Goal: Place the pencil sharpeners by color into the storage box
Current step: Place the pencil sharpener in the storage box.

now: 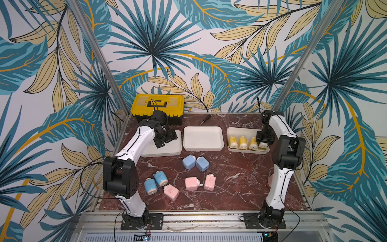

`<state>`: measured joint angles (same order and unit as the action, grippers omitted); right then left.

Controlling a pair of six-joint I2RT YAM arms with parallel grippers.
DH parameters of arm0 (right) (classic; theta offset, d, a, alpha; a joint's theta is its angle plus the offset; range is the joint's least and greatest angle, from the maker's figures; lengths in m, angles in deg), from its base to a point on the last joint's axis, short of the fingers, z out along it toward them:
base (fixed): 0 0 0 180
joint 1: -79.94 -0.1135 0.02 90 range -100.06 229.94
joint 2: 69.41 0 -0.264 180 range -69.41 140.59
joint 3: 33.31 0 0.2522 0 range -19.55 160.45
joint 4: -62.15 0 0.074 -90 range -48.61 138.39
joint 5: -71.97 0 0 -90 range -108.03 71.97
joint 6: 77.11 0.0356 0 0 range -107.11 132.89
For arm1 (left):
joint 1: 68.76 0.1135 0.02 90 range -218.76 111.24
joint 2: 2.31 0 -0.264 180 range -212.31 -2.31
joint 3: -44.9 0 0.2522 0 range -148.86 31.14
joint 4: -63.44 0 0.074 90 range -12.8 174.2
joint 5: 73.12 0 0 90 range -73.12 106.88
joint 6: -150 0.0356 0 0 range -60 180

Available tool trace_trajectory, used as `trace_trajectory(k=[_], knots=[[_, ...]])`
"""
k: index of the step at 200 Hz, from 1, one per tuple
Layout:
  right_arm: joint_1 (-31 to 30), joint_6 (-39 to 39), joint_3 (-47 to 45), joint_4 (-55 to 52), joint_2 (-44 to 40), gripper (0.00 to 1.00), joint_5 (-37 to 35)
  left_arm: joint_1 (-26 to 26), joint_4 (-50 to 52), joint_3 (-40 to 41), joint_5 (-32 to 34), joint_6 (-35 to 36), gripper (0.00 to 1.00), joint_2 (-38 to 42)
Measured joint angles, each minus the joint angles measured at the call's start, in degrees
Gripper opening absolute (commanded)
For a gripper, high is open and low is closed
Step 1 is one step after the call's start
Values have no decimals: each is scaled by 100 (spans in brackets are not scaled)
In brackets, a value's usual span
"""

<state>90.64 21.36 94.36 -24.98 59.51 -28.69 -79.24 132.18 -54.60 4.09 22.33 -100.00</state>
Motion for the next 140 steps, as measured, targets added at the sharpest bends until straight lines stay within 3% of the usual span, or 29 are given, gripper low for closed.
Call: trace_trajectory(k=[49,104,140], knots=[[114,2,0,2,140,40,109,4,4,-20,-15,-2,87,-81],[175,2,0,2,271,58,221,4,2,-90,-42,-4,86,-114],[214,4,0,0,275,64,212,4,2,-90,-55,-7,86,-114]])
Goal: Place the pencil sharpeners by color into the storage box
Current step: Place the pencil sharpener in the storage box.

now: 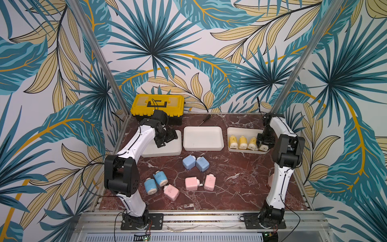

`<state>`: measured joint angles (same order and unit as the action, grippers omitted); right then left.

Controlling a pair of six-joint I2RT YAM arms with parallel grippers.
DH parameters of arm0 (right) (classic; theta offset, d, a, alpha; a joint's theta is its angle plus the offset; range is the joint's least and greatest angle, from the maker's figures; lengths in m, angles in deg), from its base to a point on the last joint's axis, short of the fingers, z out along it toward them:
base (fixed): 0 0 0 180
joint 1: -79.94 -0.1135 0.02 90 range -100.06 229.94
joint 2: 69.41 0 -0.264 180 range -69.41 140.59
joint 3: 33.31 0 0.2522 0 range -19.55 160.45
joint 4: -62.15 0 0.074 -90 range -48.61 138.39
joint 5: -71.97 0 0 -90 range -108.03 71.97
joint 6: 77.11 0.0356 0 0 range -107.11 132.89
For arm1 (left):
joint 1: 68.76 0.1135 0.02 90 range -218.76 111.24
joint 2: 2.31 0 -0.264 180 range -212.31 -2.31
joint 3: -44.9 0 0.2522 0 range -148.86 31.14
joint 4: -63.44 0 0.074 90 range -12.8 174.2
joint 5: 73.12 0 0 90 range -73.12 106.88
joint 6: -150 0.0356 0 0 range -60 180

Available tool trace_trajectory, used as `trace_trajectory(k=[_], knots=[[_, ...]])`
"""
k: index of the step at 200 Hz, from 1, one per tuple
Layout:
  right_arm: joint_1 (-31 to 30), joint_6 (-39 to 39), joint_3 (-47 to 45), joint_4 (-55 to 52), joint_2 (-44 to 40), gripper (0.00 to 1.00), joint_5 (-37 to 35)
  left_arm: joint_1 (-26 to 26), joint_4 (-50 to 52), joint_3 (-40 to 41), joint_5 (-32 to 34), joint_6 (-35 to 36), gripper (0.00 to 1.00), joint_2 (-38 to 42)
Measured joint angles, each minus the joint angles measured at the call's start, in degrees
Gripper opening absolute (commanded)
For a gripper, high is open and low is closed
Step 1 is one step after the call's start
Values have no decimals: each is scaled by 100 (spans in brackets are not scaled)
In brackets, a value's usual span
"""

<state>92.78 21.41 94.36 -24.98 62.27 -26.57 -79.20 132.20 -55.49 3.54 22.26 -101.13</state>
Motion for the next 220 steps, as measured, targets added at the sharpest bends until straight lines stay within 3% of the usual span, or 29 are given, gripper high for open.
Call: trace_trajectory(k=[100,178,220], knots=[[15,72,-114,-20,-175,67,20,0,0,0,0,-4,86,4],[-11,463,-439,-109,-1598,69,87,0,0,2,2,-17,86,129],[-496,828,-442,-323,-2111,72,457,0,-15,13,0,-20,86,166]])
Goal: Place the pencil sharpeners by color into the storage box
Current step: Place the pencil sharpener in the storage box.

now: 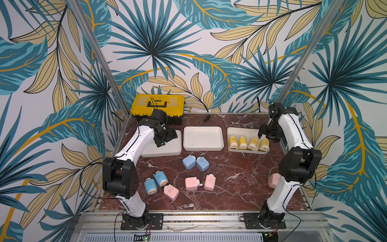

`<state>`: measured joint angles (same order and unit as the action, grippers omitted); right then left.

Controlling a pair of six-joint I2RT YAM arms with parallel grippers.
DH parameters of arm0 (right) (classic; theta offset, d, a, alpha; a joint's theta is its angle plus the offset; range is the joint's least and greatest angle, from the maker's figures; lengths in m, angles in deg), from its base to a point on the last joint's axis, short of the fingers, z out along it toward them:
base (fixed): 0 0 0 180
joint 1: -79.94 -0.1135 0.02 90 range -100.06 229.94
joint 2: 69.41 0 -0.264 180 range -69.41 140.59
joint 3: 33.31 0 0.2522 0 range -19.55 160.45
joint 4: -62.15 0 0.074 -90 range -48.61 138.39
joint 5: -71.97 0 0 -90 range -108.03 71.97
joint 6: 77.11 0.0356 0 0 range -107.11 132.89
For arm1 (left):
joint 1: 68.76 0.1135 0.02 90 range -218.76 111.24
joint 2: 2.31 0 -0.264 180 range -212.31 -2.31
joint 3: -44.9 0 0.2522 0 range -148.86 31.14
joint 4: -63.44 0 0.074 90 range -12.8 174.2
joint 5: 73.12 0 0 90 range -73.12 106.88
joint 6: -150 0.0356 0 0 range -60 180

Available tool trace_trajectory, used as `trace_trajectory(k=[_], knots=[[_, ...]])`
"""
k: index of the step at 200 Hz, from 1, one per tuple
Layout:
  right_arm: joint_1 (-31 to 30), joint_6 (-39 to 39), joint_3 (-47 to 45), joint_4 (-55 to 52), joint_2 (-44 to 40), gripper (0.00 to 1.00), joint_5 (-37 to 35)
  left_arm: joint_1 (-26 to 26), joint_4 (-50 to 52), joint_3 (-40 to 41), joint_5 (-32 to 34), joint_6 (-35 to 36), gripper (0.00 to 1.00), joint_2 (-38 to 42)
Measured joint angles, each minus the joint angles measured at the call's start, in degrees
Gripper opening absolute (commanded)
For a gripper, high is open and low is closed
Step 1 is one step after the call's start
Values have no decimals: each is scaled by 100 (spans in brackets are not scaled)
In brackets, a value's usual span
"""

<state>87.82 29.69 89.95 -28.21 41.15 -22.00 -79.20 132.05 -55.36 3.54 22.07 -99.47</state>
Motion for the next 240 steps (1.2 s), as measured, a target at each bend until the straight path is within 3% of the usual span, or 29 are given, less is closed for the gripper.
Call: trace_trajectory(k=[48,240], knots=[[-476,389,35,-20,535,70,321,0,-17,74,0,0,86,61],[-214,195,680,-153,1646,64,258,2,-17,103,0,-7,86,74]])
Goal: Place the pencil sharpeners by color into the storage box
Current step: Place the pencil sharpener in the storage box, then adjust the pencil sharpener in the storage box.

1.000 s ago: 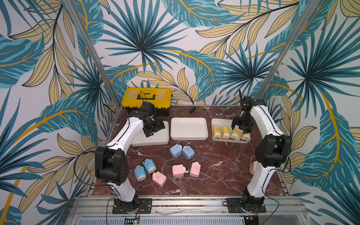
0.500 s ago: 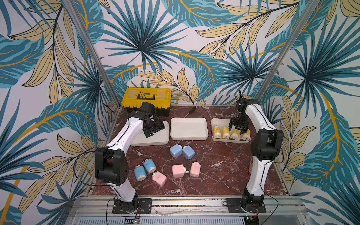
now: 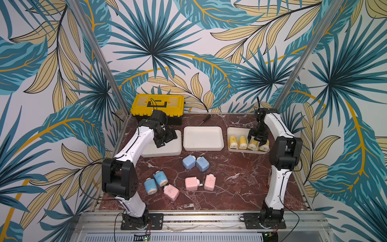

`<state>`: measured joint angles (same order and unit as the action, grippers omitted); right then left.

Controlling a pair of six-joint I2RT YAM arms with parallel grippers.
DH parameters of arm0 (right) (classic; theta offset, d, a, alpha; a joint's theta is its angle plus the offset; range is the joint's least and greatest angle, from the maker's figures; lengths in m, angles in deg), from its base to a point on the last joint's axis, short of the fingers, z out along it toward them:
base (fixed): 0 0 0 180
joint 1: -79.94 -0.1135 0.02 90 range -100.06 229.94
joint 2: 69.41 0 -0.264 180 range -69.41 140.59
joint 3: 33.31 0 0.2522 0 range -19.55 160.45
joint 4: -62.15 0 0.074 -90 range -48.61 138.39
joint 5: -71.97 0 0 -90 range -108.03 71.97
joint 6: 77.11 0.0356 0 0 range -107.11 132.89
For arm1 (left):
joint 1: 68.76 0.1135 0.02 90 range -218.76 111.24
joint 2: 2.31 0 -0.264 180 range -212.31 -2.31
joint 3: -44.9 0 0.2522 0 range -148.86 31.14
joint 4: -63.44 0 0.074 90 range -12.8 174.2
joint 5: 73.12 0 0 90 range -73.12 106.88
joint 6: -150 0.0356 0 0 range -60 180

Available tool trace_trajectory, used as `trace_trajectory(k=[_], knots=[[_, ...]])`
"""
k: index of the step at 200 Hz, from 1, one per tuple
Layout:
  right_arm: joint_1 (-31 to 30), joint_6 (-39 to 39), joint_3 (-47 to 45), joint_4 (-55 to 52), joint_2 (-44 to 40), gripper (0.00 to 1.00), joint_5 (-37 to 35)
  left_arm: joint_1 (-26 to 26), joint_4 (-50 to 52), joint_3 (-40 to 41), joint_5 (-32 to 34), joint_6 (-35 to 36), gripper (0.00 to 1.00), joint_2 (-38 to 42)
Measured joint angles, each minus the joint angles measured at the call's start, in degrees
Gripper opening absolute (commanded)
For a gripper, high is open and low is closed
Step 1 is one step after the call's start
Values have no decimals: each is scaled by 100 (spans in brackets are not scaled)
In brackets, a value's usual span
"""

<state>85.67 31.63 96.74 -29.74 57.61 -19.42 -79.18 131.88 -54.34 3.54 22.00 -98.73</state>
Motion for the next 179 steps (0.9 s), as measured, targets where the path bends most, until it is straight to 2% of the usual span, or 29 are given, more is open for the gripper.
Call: trace_trajectory(k=[94,179], knots=[[0,-560,33,17,321,46,20,-2,0,0,-26,-39,85,0],[0,-1364,33,33,321,45,-142,-4,0,-2,-72,-37,85,0]])
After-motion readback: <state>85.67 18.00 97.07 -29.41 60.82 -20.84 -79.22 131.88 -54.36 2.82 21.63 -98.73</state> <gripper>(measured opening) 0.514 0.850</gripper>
